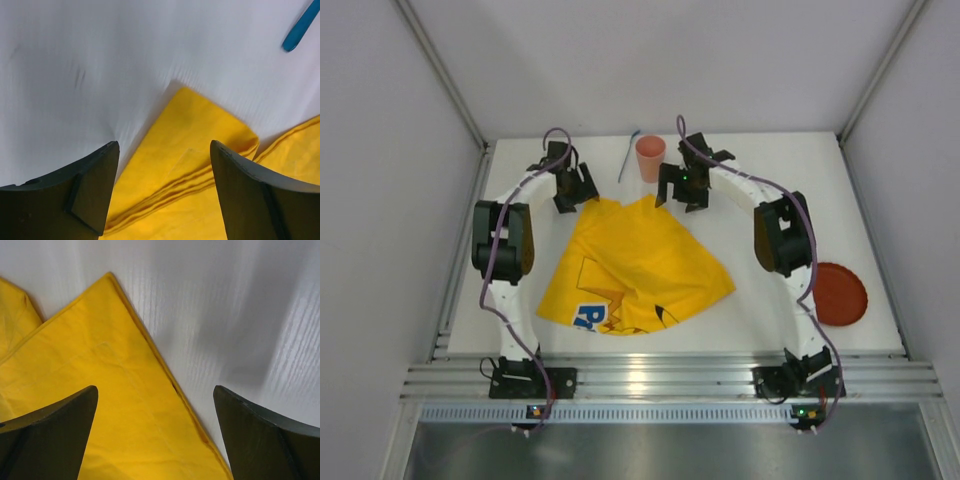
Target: Set the dinner table for one person
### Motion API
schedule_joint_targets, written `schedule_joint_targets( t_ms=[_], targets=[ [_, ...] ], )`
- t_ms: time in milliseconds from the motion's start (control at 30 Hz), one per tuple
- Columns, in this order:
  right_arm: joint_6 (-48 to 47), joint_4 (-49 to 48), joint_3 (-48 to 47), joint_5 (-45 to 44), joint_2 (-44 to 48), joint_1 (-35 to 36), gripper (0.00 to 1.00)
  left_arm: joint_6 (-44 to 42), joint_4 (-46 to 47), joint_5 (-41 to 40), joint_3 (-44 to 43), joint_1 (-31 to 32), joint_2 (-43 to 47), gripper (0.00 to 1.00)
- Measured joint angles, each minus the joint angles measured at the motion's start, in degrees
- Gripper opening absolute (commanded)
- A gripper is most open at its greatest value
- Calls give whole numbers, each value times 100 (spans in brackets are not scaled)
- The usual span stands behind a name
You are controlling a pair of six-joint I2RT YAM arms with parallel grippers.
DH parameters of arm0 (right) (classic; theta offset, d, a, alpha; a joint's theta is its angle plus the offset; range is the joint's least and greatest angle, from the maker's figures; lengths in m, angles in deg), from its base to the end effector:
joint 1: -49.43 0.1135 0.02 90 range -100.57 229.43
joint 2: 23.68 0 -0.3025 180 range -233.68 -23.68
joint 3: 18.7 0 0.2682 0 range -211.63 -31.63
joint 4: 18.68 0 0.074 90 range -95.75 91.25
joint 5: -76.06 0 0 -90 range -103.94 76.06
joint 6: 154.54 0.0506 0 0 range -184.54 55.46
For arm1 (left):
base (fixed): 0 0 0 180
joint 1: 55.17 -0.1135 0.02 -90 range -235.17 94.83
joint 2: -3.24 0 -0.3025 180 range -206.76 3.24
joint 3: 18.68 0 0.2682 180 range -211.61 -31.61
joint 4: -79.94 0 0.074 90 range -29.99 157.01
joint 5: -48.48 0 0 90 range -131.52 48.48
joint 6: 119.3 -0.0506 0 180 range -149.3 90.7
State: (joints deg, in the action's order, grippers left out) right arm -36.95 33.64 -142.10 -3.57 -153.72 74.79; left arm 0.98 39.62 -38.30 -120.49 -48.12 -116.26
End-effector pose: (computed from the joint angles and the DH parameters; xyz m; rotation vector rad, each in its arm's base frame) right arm 0.4884 0.2416 0.2080 -0.0154 2.6836 0.5501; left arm 0.4864 -0.0630 0.1897 -0.5055 2.5639 -0.3093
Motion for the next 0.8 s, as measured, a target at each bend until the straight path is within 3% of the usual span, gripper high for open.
schedule_joint_targets(
  t_ms=[33,167,300,400,433,467,533,567,633,700,733,800],
  targets=[
    [4,-2,-83,39,-98,0,100,-31,22,52,-153,-22,-85,76],
    [70,-4,-144,203,-271,-2,100,-179,44,256,-442,-83,-382,51],
    [256,-221,-216,494,-413,0,99,-302,31,411,-468,-107,-446,38],
    [413,-452,-219,748,-468,11,93,-380,39,507,-413,-107,-448,21],
    [476,-529,-214,817,-490,31,88,-402,42,529,-398,-107,-448,17],
    [516,-605,-201,868,-503,39,72,-433,48,575,-378,-111,-448,15],
    [568,-719,-151,925,-522,52,59,-470,48,632,-358,-114,-448,3],
    [612,-741,-103,960,-540,63,46,-474,48,654,-352,-116,-448,0],
    [636,-802,13,994,-544,83,32,-490,48,719,-348,-118,-448,0],
    [686,-887,175,1097,-542,98,10,-494,46,772,-348,-118,-448,0],
    [688,-918,236,1093,-535,107,2,-494,42,789,-345,-118,-448,0],
    [699,-977,326,1182,-533,107,0,-490,35,809,-345,-118,-448,0]
  ],
)
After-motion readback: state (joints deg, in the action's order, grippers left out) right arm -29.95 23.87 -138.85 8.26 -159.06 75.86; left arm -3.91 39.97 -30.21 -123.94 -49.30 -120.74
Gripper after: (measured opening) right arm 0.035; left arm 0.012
